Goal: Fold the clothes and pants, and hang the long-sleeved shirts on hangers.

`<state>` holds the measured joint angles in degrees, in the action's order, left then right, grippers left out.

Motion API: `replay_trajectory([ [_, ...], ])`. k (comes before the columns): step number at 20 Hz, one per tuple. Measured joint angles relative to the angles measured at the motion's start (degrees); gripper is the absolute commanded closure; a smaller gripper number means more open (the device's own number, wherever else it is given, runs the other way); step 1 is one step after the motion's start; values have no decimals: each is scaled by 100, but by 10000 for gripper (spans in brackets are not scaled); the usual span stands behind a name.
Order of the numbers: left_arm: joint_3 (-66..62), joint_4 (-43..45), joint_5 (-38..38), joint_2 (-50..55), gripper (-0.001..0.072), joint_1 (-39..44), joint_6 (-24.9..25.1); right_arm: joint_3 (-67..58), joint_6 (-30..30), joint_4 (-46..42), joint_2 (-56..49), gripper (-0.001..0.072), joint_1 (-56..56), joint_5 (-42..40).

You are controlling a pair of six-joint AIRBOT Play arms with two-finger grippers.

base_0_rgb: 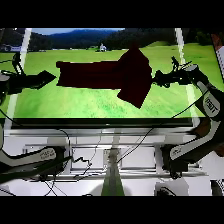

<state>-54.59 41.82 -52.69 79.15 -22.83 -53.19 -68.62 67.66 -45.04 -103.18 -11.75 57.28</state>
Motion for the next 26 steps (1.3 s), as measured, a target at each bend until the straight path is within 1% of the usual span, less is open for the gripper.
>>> replay_trajectory([
  [4,0,13,-116,203,95,-2,-195,0,-66,-4,-9,698,22,-44],
  [9,0,13,-118,682,96,-2,-262,-2,-90,-20,-11,697,28,-50],
  [11,0,-22,68,885,131,-2,-293,-4,-94,-24,-11,697,28,-39],
  [13,-7,-271,219,1064,133,4,-291,-4,-96,-26,-13,697,28,-37],
  [14,-11,-402,297,1143,150,24,-254,-4,-96,-26,-15,698,28,-33],
  [15,-11,-463,367,1211,246,48,-210,-4,-96,-28,-15,698,31,-33],
  [16,-11,-496,503,1276,365,92,-164,-4,-96,-28,-17,698,28,-24],
  [18,-7,-525,739,1362,639,210,-81,-4,-96,-28,-13,698,28,2],
  [19,-4,-527,820,1390,684,275,-28,-4,-96,-52,4,698,31,22],
  [22,-103,-544,874,1416,685,439,168,0,-109,-214,173,698,31,109],
  [23,-181,-501,868,1394,685,466,205,-13,-122,-398,299,699,33,131],
  [26,-595,-549,688,1067,686,487,271,-109,-127,-483,903,698,33,175],
])
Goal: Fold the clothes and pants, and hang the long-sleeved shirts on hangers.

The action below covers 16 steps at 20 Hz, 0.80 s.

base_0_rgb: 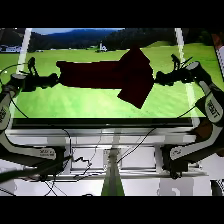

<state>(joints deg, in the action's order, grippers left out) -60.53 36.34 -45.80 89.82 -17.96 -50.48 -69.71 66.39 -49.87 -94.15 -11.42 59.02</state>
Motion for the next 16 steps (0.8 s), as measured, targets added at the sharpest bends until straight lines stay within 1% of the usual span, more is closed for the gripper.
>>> replay_trajectory([
  [2,-308,17,-216,-446,686,4,17,-76,-2,-96,579,699,0,116],
  [6,-866,-31,-208,-1836,686,0,37,-426,-7,-111,2015,699,0,125],
  [9,-1051,-33,328,-3117,685,0,37,-876,-7,-153,3171,699,0,-39],
  [13,-1137,-55,1545,-4732,685,-7,39,-1462,-7,-210,4605,698,0,-481],
  [16,-1152,-50,2181,-5681,685,-7,39,-1690,-7,-254,5506,698,0,-754],
])
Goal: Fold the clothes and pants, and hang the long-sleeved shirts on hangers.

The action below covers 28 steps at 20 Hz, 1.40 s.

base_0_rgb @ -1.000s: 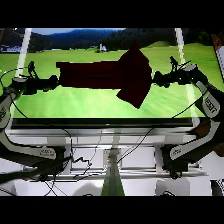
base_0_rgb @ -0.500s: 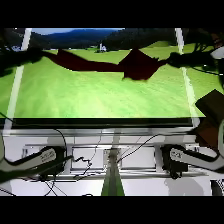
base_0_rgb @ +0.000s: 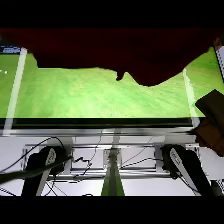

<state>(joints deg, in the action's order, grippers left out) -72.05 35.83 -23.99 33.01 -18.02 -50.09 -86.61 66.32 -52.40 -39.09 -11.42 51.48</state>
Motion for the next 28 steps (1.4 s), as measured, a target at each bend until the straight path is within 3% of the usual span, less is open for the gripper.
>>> replay_trajectory([
  [5,-4,39,433,-905,686,-7,0,-118,0,-225,872,700,0,-605],
  [9,125,140,190,-603,685,-7,-52,-133,164,-439,448,699,0,-514],
  [17,278,214,-1801,2271,685,101,-94,-136,348,118,-2455,698,0,1060],
  [22,284,138,-2109,4118,685,321,-94,-136,470,251,-4181,698,2,1287],
  [28,284,197,-2221,5200,685,518,-92,-90,654,-341,-5053,698,0,1425],
])
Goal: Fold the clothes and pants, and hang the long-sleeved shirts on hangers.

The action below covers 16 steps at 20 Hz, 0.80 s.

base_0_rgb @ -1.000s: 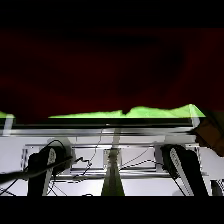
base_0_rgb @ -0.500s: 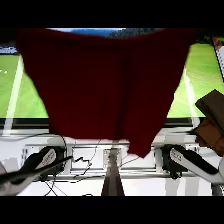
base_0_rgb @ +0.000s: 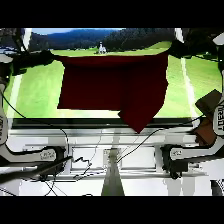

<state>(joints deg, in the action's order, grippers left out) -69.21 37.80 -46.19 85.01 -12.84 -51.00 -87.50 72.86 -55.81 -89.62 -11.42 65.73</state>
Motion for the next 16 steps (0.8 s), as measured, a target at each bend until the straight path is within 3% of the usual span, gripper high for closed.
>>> replay_trajectory([
  [7,-2,354,35,538,682,92,2,1043,269,-660,-153,686,39,-264],
  [8,-2,363,66,621,591,109,2,1233,289,-669,-155,528,59,-398],
  [9,0,385,81,695,264,129,2,1399,304,-702,-162,294,72,-459],
  [10,0,396,81,739,4,131,2,1512,308,-723,-164,265,83,-507],
  [11,0,396,42,765,4,118,2,1585,313,-789,-160,272,81,-498],
  [13,0,415,-208,741,3,11,2,1670,315,-990,-109,446,17,-256],
  [16,-2,542,-990,501,14,-363,2,1733,83,-1222,28,447,-229,479],
])
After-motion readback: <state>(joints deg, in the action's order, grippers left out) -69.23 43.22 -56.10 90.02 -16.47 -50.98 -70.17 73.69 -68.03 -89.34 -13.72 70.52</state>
